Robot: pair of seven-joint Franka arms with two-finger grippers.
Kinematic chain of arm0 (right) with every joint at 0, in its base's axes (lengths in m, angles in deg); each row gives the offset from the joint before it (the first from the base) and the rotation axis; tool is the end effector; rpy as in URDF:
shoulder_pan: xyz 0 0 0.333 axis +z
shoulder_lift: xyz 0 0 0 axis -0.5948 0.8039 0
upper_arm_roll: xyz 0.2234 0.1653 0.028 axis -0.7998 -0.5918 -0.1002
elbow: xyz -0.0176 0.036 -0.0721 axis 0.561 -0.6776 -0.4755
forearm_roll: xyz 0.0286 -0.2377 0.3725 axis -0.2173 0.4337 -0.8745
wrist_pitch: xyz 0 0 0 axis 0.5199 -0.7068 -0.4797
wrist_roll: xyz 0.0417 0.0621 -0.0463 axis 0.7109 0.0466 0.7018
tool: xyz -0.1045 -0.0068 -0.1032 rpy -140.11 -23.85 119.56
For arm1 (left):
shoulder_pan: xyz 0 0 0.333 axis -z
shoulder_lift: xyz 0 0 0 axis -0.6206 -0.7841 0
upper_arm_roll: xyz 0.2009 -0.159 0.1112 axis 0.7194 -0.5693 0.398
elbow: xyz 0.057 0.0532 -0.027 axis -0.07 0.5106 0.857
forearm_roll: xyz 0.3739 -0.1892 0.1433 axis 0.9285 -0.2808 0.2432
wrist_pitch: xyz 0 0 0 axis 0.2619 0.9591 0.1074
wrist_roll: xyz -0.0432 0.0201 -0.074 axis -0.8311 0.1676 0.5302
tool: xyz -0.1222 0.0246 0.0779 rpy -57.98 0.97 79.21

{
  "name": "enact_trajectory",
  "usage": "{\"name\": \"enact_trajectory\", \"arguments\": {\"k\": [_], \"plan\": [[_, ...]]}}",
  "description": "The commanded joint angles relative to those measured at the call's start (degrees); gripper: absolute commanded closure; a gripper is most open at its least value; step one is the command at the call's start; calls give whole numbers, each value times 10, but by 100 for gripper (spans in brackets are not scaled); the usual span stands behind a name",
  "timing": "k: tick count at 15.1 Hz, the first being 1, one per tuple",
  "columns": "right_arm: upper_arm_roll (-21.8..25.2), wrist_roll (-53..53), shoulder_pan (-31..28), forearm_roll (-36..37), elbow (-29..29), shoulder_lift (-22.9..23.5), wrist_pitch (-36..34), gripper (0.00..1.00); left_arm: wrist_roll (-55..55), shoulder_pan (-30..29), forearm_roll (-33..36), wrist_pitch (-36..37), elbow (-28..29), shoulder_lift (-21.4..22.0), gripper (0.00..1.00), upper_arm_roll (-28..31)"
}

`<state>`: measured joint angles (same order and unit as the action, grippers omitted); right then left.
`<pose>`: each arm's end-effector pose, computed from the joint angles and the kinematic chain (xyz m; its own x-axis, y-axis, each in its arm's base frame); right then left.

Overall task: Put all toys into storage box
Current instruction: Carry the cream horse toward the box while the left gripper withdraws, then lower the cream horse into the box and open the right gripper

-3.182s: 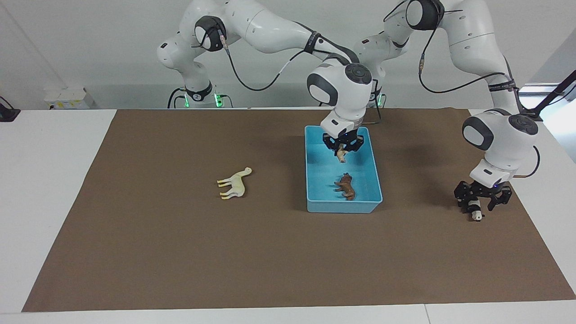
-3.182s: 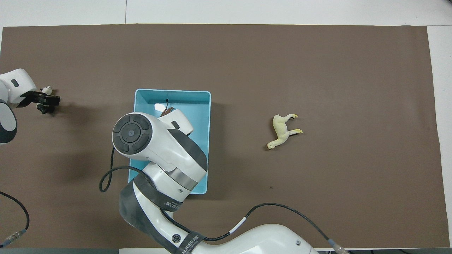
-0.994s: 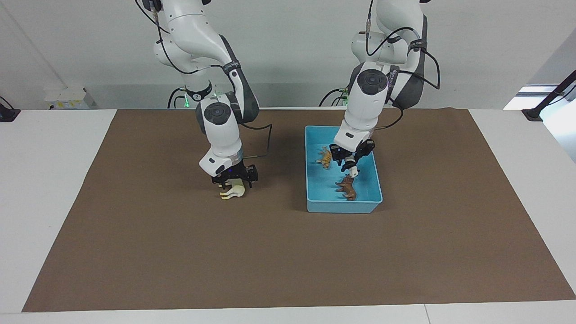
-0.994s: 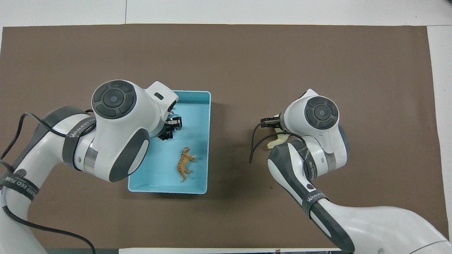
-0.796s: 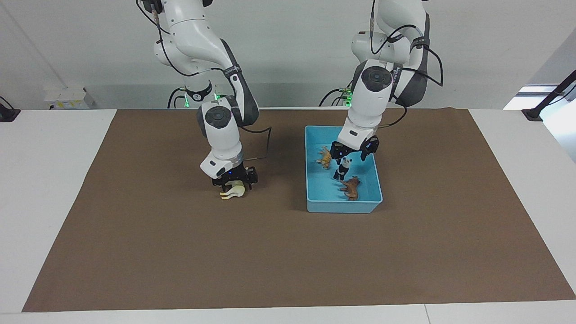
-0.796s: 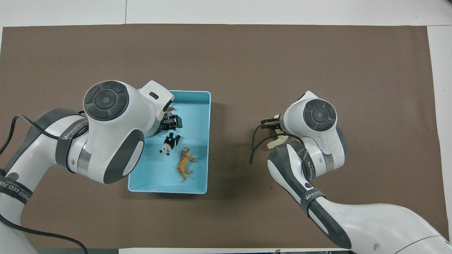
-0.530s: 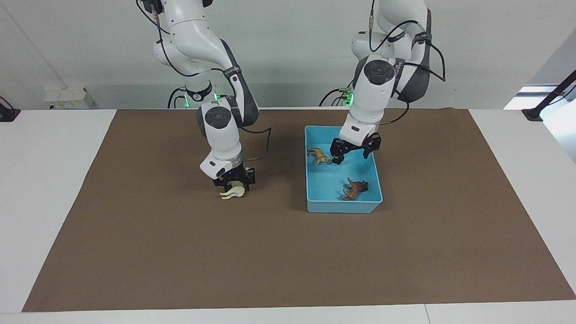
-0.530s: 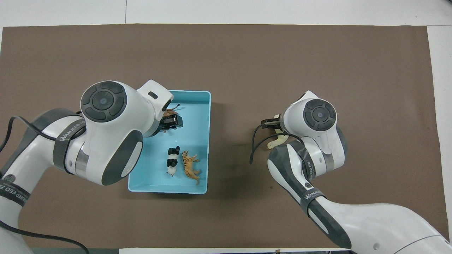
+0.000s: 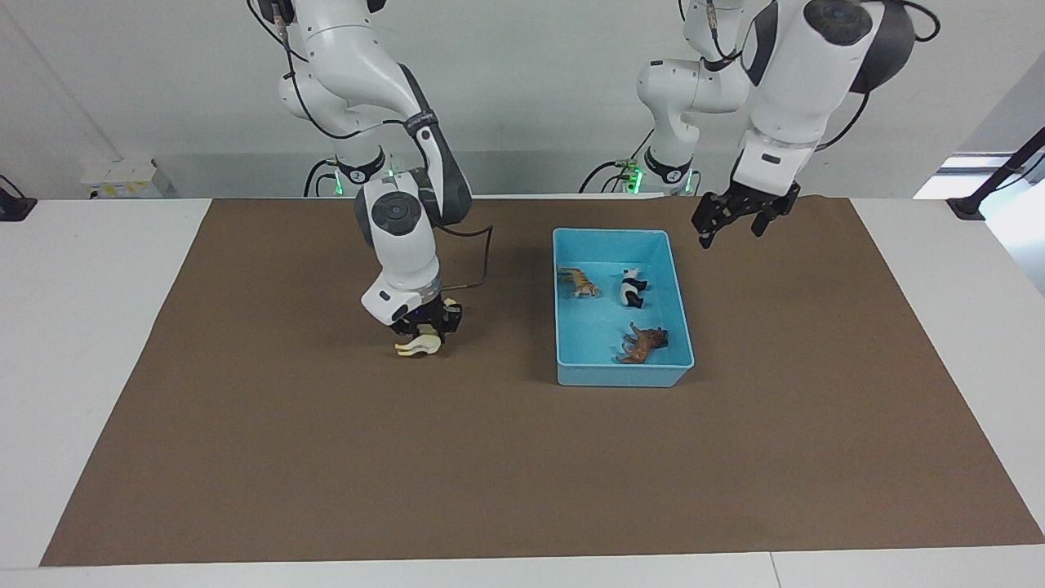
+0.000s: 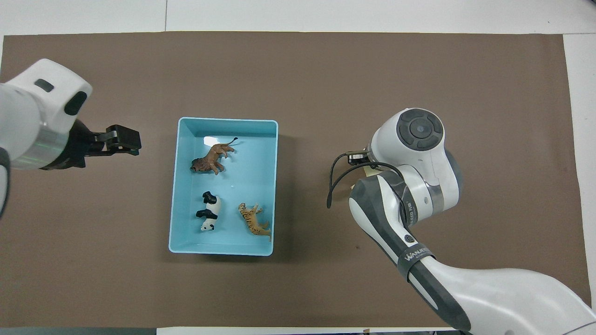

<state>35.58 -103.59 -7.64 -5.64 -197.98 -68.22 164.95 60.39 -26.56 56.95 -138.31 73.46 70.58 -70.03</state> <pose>0.6002 0.2446 0.2548 0.9998 -0.0135 -0.0148 -0.0136 -0.9999 -0.0004 0.5745 -0.1269 0.5391 0.9892 0.1462 0.0097 0.1463 -0.9890 -0.0206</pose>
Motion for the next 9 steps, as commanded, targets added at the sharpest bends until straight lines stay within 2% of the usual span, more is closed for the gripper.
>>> {"name": "enact_trajectory", "arguments": {"k": [1,2,4,7,9], "plan": [[-7,-95,57,-11,234,52,-185,100,49,-41,0,69,-72,-26,0,-6],[-7,-141,86,-25,312,83,-223,100,56,-43,0,69,-73,-26,0,-5],[-6,-219,132,-45,404,125,-236,100,60,-43,-1,68,-72,-27,0,-5],[-2,-286,192,-40,449,182,-218,100,62,-90,-27,84,-74,-25,0,-17],[-3,-289,202,-39,450,207,-190,100,93,-116,-38,47,-51,-21,0,-41]]}}
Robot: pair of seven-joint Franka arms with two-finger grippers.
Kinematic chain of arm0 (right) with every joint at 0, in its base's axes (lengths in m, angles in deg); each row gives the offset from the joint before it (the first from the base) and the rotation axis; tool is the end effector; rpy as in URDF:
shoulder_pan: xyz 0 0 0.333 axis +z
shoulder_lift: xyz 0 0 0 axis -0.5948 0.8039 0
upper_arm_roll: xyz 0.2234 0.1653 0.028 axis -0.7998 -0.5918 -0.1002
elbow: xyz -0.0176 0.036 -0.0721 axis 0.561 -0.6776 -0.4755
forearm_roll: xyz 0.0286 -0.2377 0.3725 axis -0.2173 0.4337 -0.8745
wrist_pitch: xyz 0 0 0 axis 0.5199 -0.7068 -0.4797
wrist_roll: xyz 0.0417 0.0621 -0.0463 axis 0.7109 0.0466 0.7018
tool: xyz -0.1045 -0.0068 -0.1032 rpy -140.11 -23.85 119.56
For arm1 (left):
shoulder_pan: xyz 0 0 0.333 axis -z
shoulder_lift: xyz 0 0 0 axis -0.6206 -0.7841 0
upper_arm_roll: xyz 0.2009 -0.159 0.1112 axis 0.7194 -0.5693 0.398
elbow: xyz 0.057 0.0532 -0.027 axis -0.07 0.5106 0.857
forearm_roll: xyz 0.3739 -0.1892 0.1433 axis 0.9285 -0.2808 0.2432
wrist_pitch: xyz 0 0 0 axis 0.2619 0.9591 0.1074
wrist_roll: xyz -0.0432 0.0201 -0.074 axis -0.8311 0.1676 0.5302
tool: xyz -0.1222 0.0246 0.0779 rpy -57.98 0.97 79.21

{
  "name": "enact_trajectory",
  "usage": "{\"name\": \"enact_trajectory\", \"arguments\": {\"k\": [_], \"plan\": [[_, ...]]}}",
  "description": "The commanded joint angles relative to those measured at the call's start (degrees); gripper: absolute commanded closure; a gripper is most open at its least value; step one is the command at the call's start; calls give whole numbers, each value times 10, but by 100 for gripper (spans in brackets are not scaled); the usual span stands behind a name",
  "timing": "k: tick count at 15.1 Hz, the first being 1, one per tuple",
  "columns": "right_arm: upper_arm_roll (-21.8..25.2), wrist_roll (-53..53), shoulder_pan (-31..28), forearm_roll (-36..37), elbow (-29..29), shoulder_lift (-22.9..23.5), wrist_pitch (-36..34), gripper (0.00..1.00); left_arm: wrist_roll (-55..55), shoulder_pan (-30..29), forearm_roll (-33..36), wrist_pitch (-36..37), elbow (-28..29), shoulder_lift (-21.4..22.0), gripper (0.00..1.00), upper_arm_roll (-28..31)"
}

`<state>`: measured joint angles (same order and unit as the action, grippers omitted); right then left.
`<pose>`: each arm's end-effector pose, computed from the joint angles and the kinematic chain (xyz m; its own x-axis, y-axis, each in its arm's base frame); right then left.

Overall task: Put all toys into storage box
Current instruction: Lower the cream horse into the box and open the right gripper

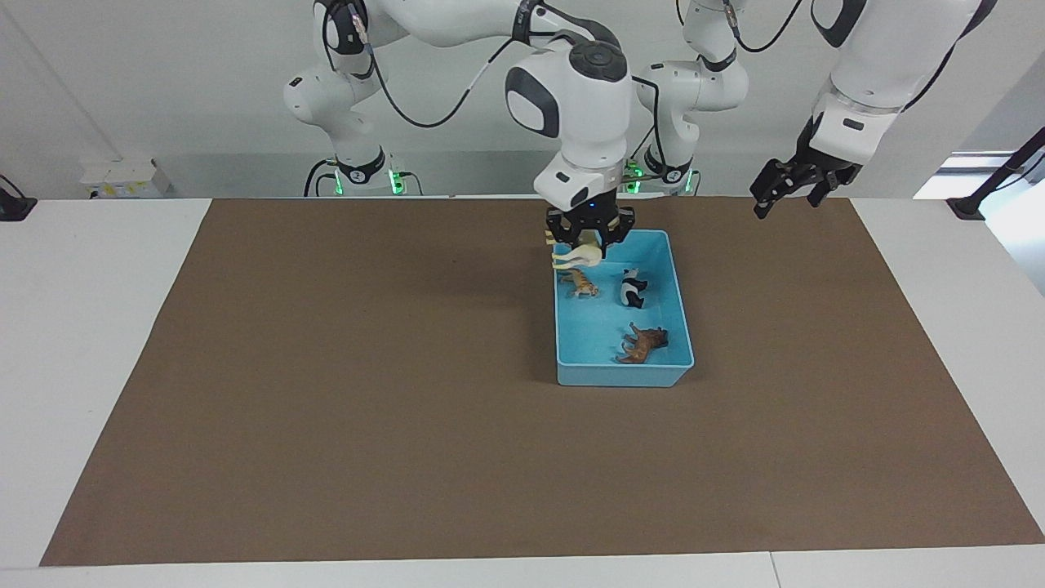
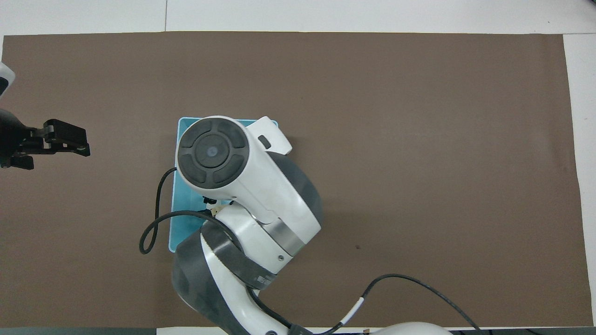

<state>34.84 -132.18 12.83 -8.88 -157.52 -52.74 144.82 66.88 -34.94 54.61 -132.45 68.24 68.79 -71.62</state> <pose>0.5331 0.5373 0.4004 0.9924 -0.1225 0.0110 -0.1212 -0.9891 -0.0839 0.5826 -0.0640 0.5594 0.9876 0.1510 -0.0439 0.1514 -0.9884 0.0066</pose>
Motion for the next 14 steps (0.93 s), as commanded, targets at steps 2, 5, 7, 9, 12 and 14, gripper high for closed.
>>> {"name": "enact_trajectory", "arguments": {"k": [2,5,7,9,12,14], "plan": [[5,-4,8,-4,42,79,49,100,34,-39,-11,18,-12,-6,0,-29],[2,-5,12,-2,39,103,76,100,41,-38,-6,45,-45,-31,0,-32],[2,-9,23,-8,39,104,75,100,55,-38,8,42,-44,-31,0,-38],[2,-18,26,-9,39,103,71,4,57,-39,11,44,-45,-32,0,-36],[5,-43,24,-5,44,102,31,0,56,-37,10,52,-49,-37,0,-35],[9,-60,16,-5,45,86,2,0,55,-34,5,35,-48,-36,0,-35]]}}
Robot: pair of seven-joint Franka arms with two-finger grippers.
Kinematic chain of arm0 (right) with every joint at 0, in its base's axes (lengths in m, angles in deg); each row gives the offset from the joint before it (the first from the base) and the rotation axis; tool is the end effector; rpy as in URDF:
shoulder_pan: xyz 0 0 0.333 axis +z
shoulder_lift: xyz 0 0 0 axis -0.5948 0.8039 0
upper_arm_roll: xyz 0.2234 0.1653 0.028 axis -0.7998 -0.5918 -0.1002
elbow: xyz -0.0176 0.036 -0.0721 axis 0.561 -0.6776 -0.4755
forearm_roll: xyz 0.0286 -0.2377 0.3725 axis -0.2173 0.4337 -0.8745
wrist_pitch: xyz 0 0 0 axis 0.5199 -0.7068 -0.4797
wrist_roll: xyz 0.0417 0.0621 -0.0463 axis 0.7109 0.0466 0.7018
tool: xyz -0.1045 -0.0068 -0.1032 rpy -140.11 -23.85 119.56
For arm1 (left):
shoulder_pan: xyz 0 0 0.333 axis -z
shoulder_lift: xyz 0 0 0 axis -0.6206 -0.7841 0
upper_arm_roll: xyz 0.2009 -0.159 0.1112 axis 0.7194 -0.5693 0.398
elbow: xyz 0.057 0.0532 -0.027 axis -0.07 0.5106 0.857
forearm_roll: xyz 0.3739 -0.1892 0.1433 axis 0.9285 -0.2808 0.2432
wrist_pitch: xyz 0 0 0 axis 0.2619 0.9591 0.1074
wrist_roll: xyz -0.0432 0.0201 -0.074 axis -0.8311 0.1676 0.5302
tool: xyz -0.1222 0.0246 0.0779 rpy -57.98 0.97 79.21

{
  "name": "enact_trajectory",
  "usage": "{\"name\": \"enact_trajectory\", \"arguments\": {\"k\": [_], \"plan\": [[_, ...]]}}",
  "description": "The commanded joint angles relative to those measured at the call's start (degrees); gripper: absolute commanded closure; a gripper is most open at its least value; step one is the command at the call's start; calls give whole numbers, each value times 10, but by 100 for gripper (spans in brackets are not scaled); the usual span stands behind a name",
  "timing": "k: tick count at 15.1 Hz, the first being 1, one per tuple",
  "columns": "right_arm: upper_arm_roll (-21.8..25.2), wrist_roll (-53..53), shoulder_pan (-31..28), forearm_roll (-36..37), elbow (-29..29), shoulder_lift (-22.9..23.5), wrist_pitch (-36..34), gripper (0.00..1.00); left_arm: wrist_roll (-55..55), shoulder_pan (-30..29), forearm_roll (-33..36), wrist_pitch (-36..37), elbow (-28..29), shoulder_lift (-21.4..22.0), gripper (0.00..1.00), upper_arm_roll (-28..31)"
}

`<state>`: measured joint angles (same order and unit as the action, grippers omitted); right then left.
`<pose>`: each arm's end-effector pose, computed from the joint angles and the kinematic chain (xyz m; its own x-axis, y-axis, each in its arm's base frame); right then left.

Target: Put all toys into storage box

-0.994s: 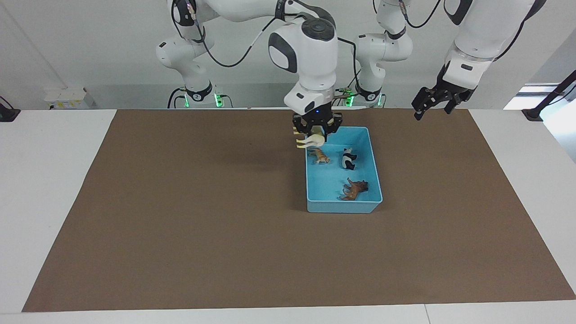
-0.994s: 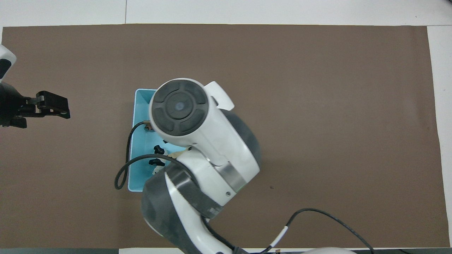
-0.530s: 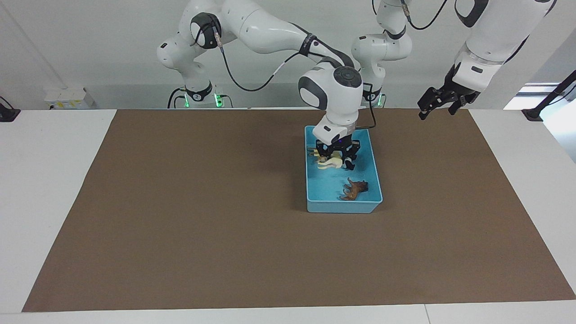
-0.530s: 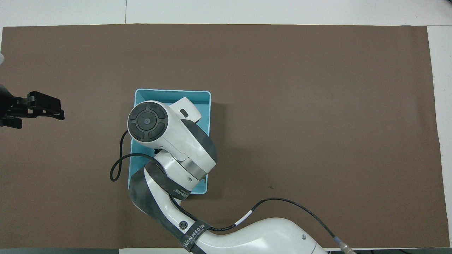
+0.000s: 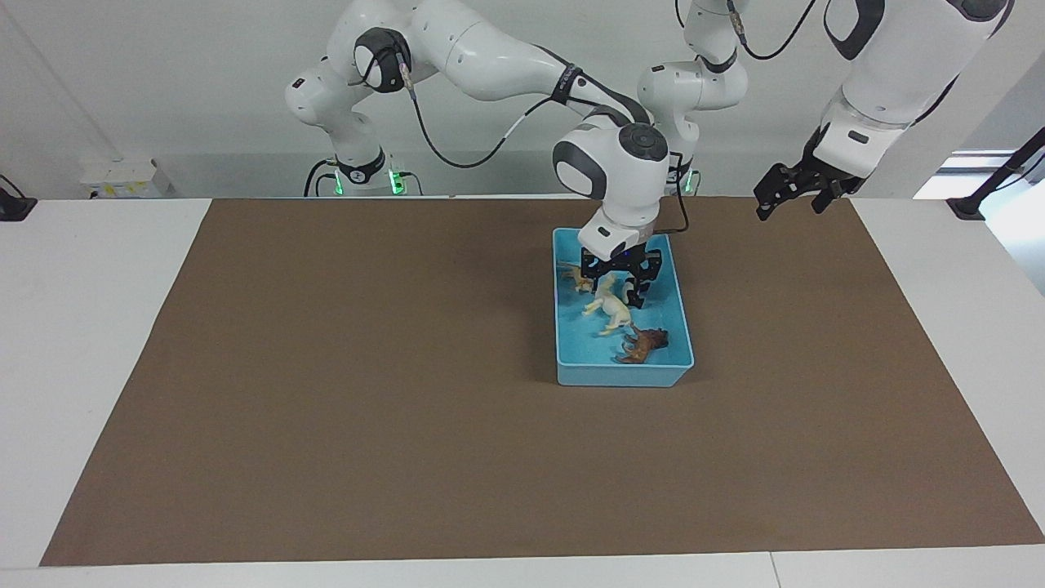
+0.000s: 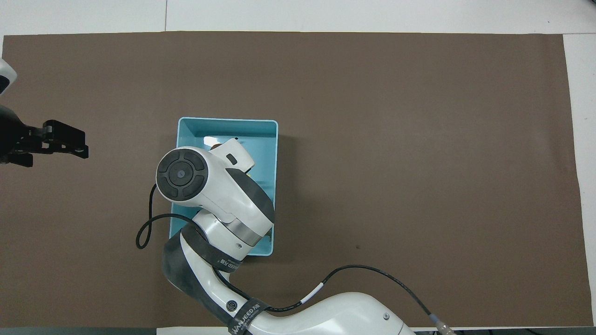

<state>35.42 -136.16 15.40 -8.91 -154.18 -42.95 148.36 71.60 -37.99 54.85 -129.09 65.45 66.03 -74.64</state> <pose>0.5262 0.5735 0.3069 0.9882 -0.1530 -0.0047 -0.1530 -0.9877 -0.0309 0.5872 -0.0630 0.5514 0.9926 0.0693 -0.1000 0.0695 -0.9976 -0.0014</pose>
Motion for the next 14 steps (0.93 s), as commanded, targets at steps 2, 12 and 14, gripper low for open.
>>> {"name": "enact_trajectory", "arguments": {"k": [2,12,14], "plan": [[27,-29,-28,1,9,-59,-51,0,16,-4,2,-18,-13,-5,0,-3],[63,448,-302,5,-25,-177,-80,0,36,-2,6,-32,-1,2,0,-5],[63,527,-351,5,-39,-187,-101,0,62,-1,7,-32,-1,2,0,-4]]}}
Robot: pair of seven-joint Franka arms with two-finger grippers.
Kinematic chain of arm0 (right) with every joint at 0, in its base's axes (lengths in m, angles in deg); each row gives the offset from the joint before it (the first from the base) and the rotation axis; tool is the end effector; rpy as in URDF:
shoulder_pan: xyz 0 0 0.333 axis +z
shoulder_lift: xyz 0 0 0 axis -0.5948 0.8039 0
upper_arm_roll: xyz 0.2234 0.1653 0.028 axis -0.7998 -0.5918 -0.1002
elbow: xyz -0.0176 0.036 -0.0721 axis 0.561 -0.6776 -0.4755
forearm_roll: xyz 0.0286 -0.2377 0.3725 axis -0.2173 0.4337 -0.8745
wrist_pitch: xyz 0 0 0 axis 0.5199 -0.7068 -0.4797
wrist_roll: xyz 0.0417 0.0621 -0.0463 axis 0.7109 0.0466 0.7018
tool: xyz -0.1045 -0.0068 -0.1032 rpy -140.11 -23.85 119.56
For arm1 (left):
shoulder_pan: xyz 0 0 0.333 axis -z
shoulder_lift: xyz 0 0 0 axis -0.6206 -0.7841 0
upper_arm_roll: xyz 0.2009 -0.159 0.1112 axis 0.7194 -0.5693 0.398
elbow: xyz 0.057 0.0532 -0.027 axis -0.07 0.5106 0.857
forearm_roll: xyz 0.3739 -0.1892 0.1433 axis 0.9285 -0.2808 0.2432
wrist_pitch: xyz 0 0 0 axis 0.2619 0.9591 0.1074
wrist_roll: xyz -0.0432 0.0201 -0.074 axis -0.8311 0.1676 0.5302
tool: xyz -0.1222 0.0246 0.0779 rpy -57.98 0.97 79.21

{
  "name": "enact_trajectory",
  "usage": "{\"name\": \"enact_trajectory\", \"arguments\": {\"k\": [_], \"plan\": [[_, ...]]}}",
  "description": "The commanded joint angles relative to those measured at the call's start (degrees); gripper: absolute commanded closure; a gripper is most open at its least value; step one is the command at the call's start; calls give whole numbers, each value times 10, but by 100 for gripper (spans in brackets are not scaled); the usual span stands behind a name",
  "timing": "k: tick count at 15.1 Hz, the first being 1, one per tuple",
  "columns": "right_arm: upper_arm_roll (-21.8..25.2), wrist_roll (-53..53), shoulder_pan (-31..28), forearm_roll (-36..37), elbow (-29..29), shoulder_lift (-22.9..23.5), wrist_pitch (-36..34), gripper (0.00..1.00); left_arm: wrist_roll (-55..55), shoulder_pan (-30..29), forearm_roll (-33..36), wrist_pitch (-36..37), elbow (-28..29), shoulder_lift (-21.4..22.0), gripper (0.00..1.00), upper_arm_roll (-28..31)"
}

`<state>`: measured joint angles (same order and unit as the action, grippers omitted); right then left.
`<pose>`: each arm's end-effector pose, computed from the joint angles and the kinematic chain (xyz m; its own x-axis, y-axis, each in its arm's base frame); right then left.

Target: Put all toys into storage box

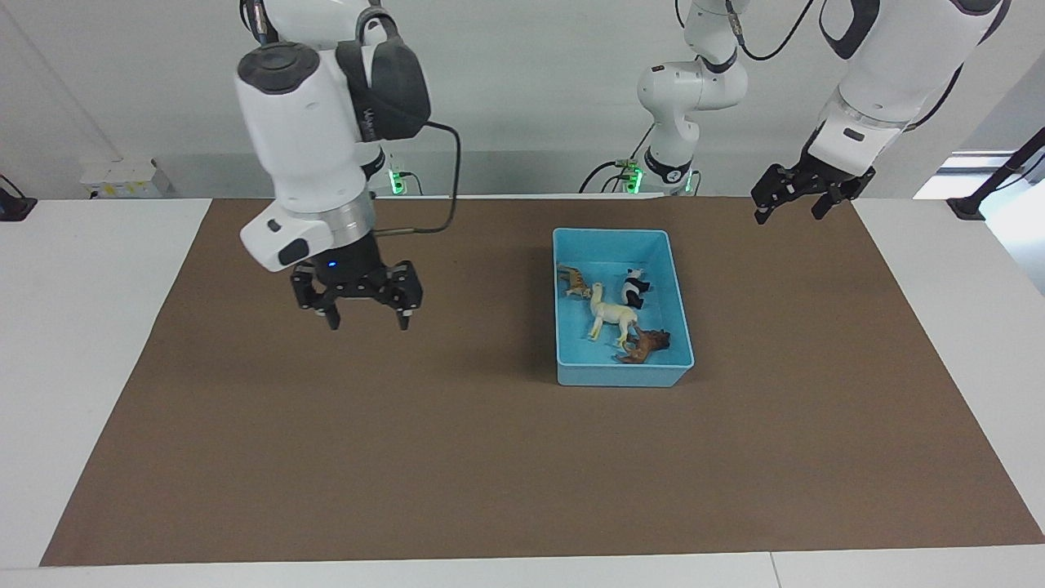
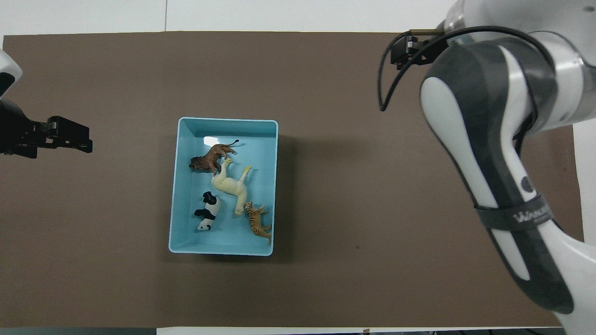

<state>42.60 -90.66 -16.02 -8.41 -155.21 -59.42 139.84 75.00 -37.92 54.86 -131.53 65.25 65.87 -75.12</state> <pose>0.7225 0.1282 0.5054 0.9888 -0.0127 0.1488 -0.0104 -0.9998 -0.0159 0.5939 -0.0693 0.5548 0.9984 0.0008 -0.0570 0.0013 -1.0000 0.0097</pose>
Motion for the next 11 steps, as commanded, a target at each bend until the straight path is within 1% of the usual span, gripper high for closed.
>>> {"name": "enact_trajectory", "arguments": {"k": [1,2,3,4,5,6,7,8,9,11], "plan": [[-9,87,-53,-2,-43,-31,-34,0,37,-1,7,-6,2,3,0,1],[-9,91,-69,-2,-67,-49,-55,0,37,0,7,-4,2,4,0,1],[-10,90,-80,-2,-107,-75,-56,0,37,1,7,-4,3,6,0,1],[-9,92,-90,2,-159,-111,-45,0,37,1,8,-5,2,6,0,1],[-10,95,-102,6,-221,-154,-25,0,37,0,8,-7,3,6,0,1],[-15,96,-114,19,-289,-206,1,0,37,-3,8,-12,6,7,0,1],[-24,96,-126,36,-346,-250,25,0,39,-3,8,-21,15,8,0,1],[-42,99,-137,49,-377,-281,26,0,39,0,8,-25,19,9,0,1],[-59,96,-154,52,-380,-291,17,0,39,2,8,-31,24,6,0,1],[-96,101,-192,54,-367,-294,-29,0,43,-4,8,-47,27,4,0,0]]}}
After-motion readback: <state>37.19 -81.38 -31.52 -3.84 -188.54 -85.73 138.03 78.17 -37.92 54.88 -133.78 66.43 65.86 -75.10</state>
